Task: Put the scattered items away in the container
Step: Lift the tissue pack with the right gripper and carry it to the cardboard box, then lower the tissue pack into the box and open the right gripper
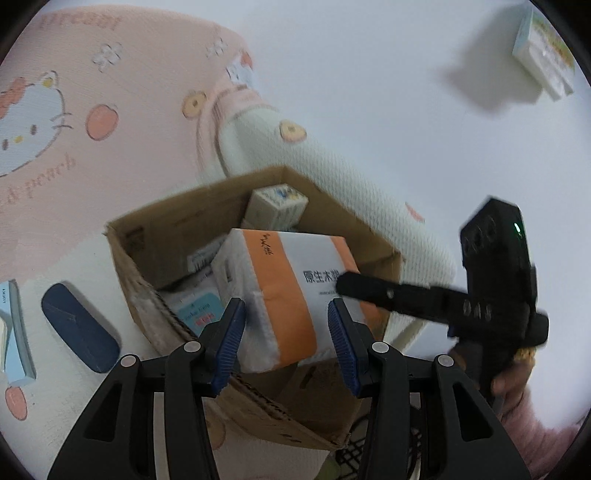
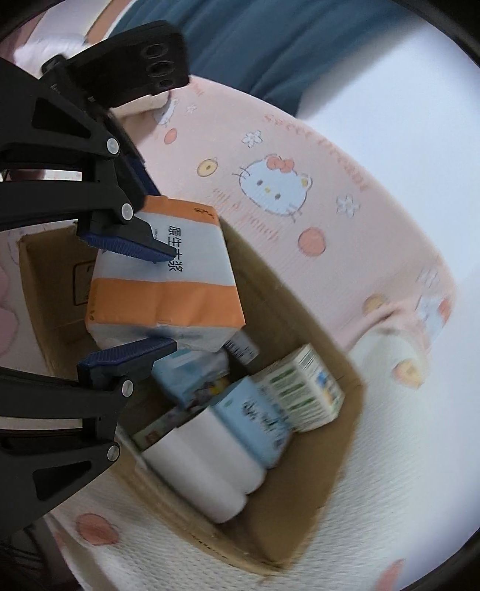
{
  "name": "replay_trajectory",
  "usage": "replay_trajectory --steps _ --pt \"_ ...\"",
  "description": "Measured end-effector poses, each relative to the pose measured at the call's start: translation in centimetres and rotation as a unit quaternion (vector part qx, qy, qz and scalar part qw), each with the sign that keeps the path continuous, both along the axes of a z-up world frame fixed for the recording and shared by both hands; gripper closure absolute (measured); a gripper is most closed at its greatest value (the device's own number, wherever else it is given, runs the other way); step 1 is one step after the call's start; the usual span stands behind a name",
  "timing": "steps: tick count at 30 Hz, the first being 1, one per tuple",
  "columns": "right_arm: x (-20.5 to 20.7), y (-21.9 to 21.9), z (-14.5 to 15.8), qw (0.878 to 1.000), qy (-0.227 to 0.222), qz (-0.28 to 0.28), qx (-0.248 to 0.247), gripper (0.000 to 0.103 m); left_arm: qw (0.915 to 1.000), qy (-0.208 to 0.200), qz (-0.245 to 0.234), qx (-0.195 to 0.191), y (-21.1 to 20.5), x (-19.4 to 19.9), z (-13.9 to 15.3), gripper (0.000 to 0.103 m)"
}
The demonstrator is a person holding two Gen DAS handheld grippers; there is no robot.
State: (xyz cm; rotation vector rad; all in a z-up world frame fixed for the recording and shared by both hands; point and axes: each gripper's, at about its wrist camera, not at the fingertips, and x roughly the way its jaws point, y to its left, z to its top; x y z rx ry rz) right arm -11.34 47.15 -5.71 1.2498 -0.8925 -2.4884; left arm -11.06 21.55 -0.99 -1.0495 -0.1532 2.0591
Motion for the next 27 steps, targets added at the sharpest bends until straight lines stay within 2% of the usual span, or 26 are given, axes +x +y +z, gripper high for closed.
replay_trajectory --steps 4,9,13,18,23,25,27 --pt "-0.9 1.0 -0.6 0.999 -0.033 0.009 0.001 0.062 0.9979 -0.009 -0.038 -0.052 1.9 0.2 -0.4 0.053" --pt "-1.7 0.6 -0.1 0.996 -0.067 0.026 0.051 0.062 0.9924 -0.017 -0.065 -0.104 3.7 0.1 -0.6 0.053" --pt "-2.2 0.1 0.4 0.991 -0.086 0.047 0.090 0.062 0.9827 -0.065 -0.109 -0.136 4.3 0.4 -1.3 0.051" --pt "-2.6 -0.2 1.2 0.984 -0.105 0.066 0.132 0.058 0.9735 -0.093 -0.113 -0.175 3.8 -0.1 -1.3 0.051" --pt "-3.5 -1.2 1.8 0.965 -0.136 0.105 0.197 0.055 0.9674 -0.093 -0.100 -0.213 4.0 -2.8 -0.3 0.051" --pt "-4.1 -2.1 1.6 0.951 -0.175 0.131 0.218 0.055 0.9654 -0.103 -0.091 -0.222 4.4 -4.0 -0.2 0.051" --pt "-5.0 -2.9 1.0 0.931 -0.226 0.165 0.235 0.055 0.9576 -0.129 -0.090 -0.241 5.3 -5.1 -0.6 0.051"
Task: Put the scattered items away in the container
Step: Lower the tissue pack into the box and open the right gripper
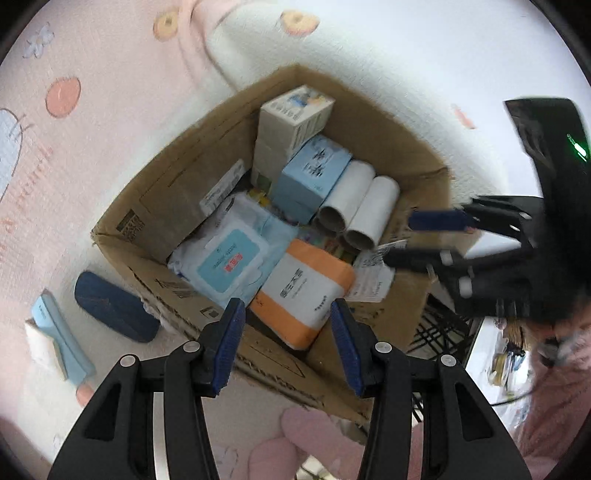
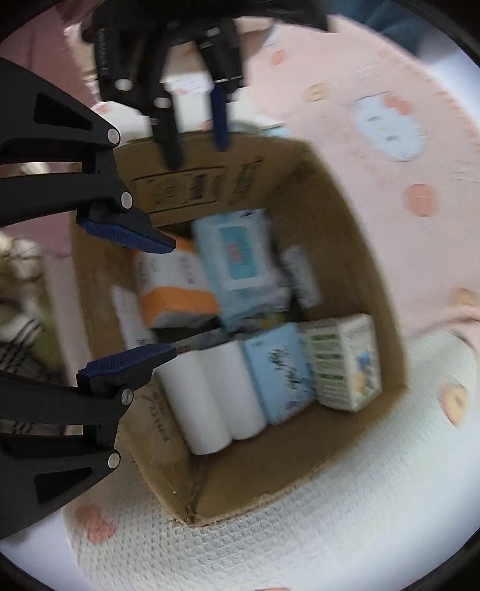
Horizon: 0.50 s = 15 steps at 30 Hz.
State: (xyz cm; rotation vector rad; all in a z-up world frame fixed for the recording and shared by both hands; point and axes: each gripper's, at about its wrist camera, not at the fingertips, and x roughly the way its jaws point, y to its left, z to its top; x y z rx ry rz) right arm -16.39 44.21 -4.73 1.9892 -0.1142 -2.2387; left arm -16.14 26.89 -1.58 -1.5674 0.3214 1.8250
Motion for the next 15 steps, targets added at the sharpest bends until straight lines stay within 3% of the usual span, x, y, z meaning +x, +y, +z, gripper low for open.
replay_trajectory --steps 4,8,9,11,12,13,15 --pt "-1.4 -0.4 -1.7 0.997 -0.072 0.019 0.034 0.055 0.9987 -0.044 0.008 -0.026 1.9 -1.7 -1.0 0.051" --pt "-2.5 1.7 -4.1 0.997 -0.072 -0.041 0.005 0.056 0.9993 -0.018 0.024 -0.019 1.8 -3.4 -2.0 0.053" --pt "-2.7 2.2 -4.6 0.996 -0.070 -0.053 -0.002 0.058 0.9990 -0.018 0.037 -0.018 1.6 -4.0 -2.4 0.056" --pt "-3.0 2.6 -5.5 0.996 -0.069 -0.060 -0.012 0.078 0.9964 -0.046 0.057 -0.042 1.6 -5.3 -3.7 0.061" --pt "-3.1 2.4 -5.8 0.996 -0.072 -0.051 -0.009 0.079 0.9941 -0.070 0.066 -0.050 1.7 -5.9 -4.5 0.070" --pt "-3.3 2.2 -6.0 0.996 -0.076 -0.041 -0.007 0.079 0.9937 -0.082 0.068 -0.036 1.7 -6.1 -4.6 0.072" --pt "-3.5 1.7 -6.3 0.996 -0.081 -0.028 -0.007 0.079 0.9945 -0.083 0.047 -0.044 2.1 -6.1 -4.6 0.075"
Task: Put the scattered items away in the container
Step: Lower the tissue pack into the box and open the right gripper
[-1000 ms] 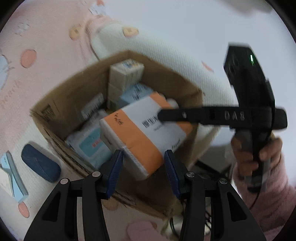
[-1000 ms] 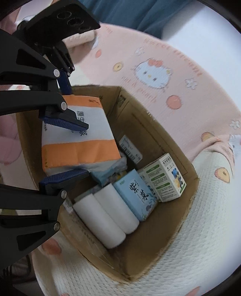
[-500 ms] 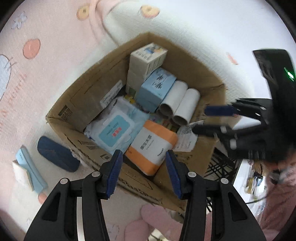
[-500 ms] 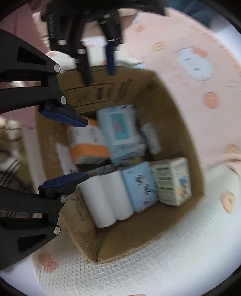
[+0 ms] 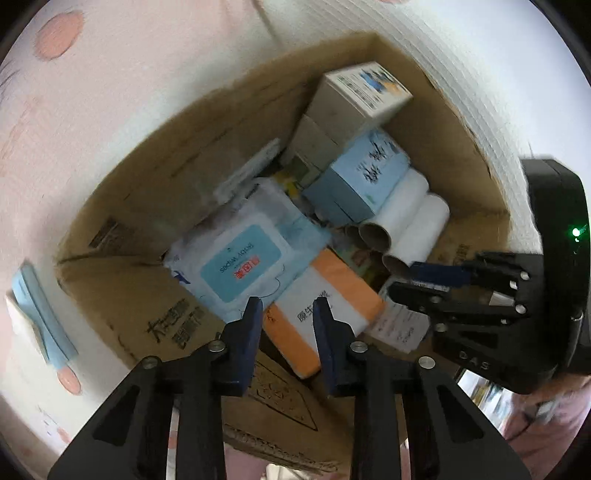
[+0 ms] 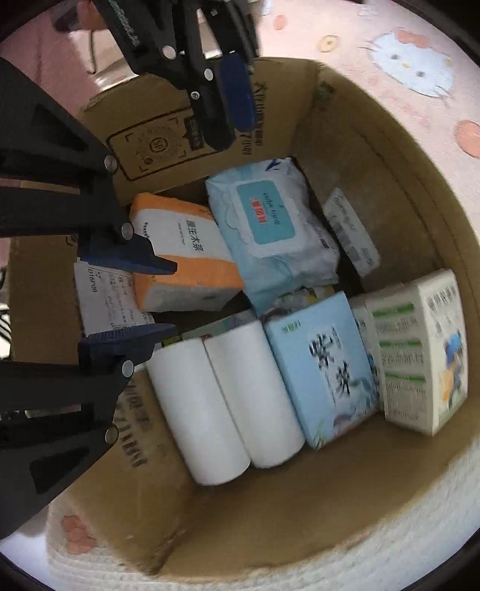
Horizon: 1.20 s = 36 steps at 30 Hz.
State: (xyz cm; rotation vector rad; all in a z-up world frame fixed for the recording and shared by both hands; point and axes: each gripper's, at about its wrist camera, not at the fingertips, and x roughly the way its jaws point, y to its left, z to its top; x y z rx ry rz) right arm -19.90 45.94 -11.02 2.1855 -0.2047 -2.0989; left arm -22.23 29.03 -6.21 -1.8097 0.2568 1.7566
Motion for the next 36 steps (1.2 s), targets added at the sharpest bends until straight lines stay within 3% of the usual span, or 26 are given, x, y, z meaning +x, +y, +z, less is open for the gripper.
replay_trajectory --steps 4,9,14,18,25,28,29,32,36 --pt "-0.5 -0.6 -1.3 0.999 -0.040 0.008 -0.013 0.079 0.9992 -0.039 0.006 0.006 0.2 -0.4 -1.0 0.080" --pt "-0.5 -1.9 -2.8 0.996 -0.075 0.055 0.015 0.079 0.9953 -0.086 0.042 0.014 0.2 -1.2 -2.5 0.084" --pt "0.2 -4.0 -3.5 0.984 -0.095 0.137 0.066 0.079 0.9956 -0.085 0.038 0.009 0.5 -1.1 -2.4 0.084" --pt "0.6 -4.4 -5.0 0.979 -0.125 0.141 0.078 0.079 0.9955 -0.088 0.033 0.014 0.3 -1.1 -2.2 0.088" --pt "0.5 -1.6 0.9 0.994 -0.045 0.081 0.065 0.079 0.9976 -0.064 0.021 0.018 0.1 -1.5 -1.0 0.086" --pt "1.2 0.0 4.3 0.997 0.013 0.044 0.068 0.079 0.9994 -0.035 0.000 0.010 0.6 -0.6 -0.4 0.073" --pt "1.4 0.3 5.0 0.996 0.023 0.040 0.072 0.078 0.9996 -0.021 -0.015 0.010 1.0 -0.3 0.1 0.063" --pt "1.2 1.3 6.6 0.996 0.042 0.027 0.076 0.078 0.9994 -0.005 -0.030 0.018 1.9 0.1 0.6 0.059" --pt "0.7 2.2 8.0 0.993 0.063 0.020 0.102 0.078 0.9977 -0.038 -0.057 -0.003 4.4 0.5 -0.6 0.059"
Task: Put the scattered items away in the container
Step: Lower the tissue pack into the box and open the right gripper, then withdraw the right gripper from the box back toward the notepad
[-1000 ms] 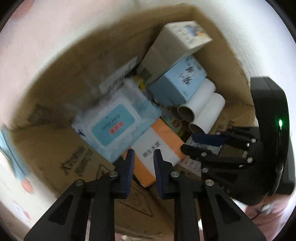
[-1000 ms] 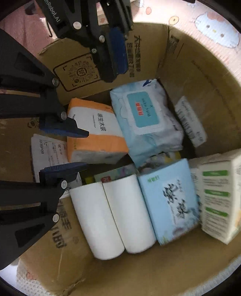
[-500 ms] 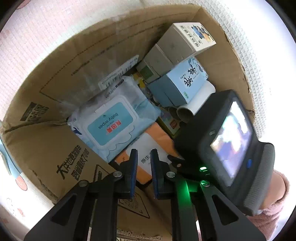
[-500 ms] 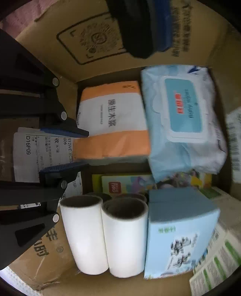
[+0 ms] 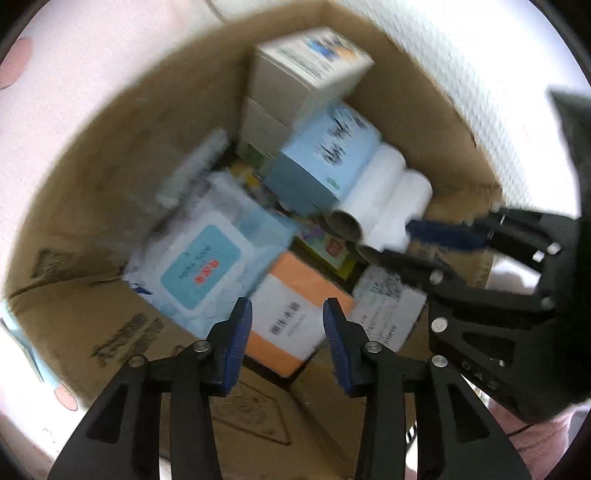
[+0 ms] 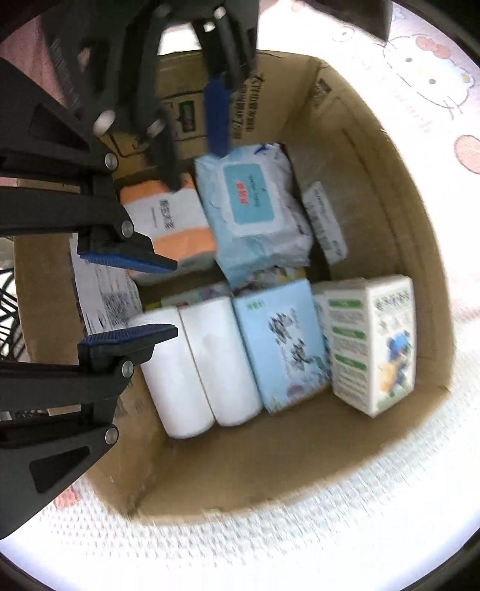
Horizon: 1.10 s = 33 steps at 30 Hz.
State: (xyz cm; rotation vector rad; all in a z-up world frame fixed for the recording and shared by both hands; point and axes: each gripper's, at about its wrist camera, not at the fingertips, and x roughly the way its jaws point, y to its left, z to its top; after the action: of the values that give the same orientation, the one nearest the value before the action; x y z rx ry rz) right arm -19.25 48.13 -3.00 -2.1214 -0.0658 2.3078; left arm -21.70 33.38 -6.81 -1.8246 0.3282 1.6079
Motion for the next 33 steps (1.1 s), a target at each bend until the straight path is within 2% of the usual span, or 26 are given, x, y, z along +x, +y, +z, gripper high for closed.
replay_trajectory --steps 1,3,4,5,8,15,19,23,25,26,27,28,29,32,33 --pt "-0.2 0.4 0.5 1.000 0.005 -0.003 0.013 0.078 0.9999 -0.013 -0.007 -0.007 0.6 0.5 -1.7 0.060" --pt "0.5 0.7 0.4 1.000 0.010 -0.009 0.012 0.078 0.9989 -0.041 -0.012 -0.015 1.7 0.8 -2.8 0.067" --pt "-0.5 1.0 -0.3 1.000 0.009 -0.012 0.008 0.078 0.9985 -0.044 -0.024 -0.022 2.4 1.1 -3.3 0.071" --pt "-0.5 1.3 -0.2 1.000 0.009 -0.015 0.008 0.078 0.9981 -0.044 -0.033 -0.028 3.0 1.3 -3.7 0.078" --pt "-0.4 1.9 -0.2 0.999 0.011 -0.021 0.023 0.078 0.9970 -0.048 -0.011 -0.060 3.8 1.3 -5.5 0.089" --pt "-0.5 4.2 1.3 0.996 0.049 -0.055 0.048 0.078 0.9888 -0.110 0.022 -0.099 5.0 0.5 -9.8 0.090" --pt "-0.6 4.9 1.8 0.996 0.054 -0.062 0.042 0.078 0.9891 -0.090 0.026 -0.114 5.4 0.6 -11.0 0.089" --pt "-0.4 4.7 1.5 0.998 0.040 -0.049 0.029 0.078 0.9881 -0.103 0.034 -0.109 5.2 0.3 -11.2 0.089" --pt "-0.1 4.5 1.8 0.998 0.041 -0.043 0.022 0.078 0.9894 -0.097 0.036 -0.102 4.7 0.4 -10.4 0.085" --pt "0.1 4.4 2.1 0.998 0.042 -0.042 0.018 0.078 0.9914 -0.079 0.033 -0.099 4.3 0.6 -9.6 0.074" --pt "0.3 4.3 2.4 0.998 0.044 -0.040 0.014 0.078 0.9930 -0.060 0.031 -0.097 3.9 0.8 -8.8 0.057" --pt "0.6 4.1 2.9 0.998 0.048 -0.037 0.009 0.078 0.9939 -0.048 0.032 -0.094 3.6 0.9 -8.2 0.050" --pt "0.8 3.9 3.2 0.998 0.050 -0.035 0.007 0.078 0.9952 -0.031 0.034 -0.087 3.0 1.2 -7.2 0.047" --pt "1.6 3.0 4.3 0.998 0.056 -0.026 0.007 0.076 0.9970 -0.014 0.036 -0.066 1.6 1.9 -5.3 0.047" --pt "2.3 2.0 3.5 0.998 0.057 -0.025 0.008 0.073 0.9976 -0.010 0.040 -0.056 1.2 2.1 -4.7 0.046"
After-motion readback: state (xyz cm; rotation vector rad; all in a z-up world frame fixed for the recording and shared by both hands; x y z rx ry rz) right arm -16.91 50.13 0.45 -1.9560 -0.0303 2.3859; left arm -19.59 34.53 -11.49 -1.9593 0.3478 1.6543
